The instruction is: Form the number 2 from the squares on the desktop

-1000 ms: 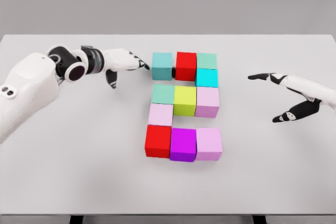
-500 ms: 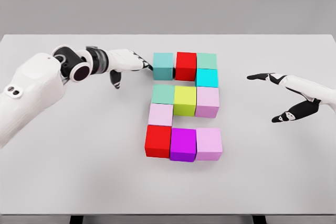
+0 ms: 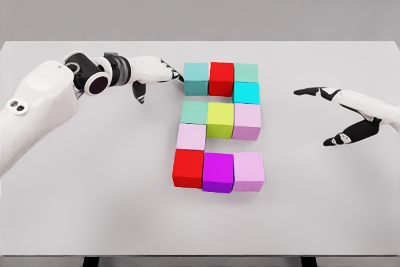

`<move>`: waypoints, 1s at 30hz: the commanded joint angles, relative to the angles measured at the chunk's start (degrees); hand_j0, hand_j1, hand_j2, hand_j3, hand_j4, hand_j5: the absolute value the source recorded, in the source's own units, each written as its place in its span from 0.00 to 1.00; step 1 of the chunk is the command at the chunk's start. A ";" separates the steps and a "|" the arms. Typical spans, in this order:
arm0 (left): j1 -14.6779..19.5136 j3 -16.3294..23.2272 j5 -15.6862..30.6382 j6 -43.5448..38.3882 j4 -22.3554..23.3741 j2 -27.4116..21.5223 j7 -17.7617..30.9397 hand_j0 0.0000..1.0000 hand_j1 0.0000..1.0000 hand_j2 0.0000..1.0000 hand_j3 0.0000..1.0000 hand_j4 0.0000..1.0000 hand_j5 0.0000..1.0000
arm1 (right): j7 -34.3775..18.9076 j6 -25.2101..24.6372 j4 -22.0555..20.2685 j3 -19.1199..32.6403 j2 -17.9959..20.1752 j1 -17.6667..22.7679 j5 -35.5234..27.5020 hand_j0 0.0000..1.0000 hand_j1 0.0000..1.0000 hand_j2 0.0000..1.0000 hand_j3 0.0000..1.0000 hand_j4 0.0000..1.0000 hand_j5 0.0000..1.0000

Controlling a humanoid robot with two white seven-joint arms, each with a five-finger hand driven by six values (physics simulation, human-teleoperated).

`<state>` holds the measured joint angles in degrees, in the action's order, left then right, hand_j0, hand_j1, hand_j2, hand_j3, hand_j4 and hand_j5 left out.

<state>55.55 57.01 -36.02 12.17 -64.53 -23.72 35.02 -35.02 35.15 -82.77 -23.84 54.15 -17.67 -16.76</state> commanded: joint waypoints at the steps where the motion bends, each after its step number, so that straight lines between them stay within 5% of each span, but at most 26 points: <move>1: 0.00 -0.06 -0.01 -0.04 0.11 -0.01 -0.02 1.00 1.00 1.00 1.00 1.00 1.00 | 0.02 -0.15 -0.11 0.02 0.08 0.00 -0.47 1.00 1.00 1.00 1.00 1.00 1.00; 30: 1.32 -0.15 -2.12 -0.04 5.12 3.06 -0.02 1.00 1.00 1.00 1.00 1.00 1.00 | 0.02 -0.15 0.51 0.02 0.08 0.00 -0.47 1.00 1.00 1.00 1.00 1.00 1.00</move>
<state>56.87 56.93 -38.12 12.17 -59.81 -21.02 35.02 -35.02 35.14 -82.35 -23.84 54.15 -17.67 -16.75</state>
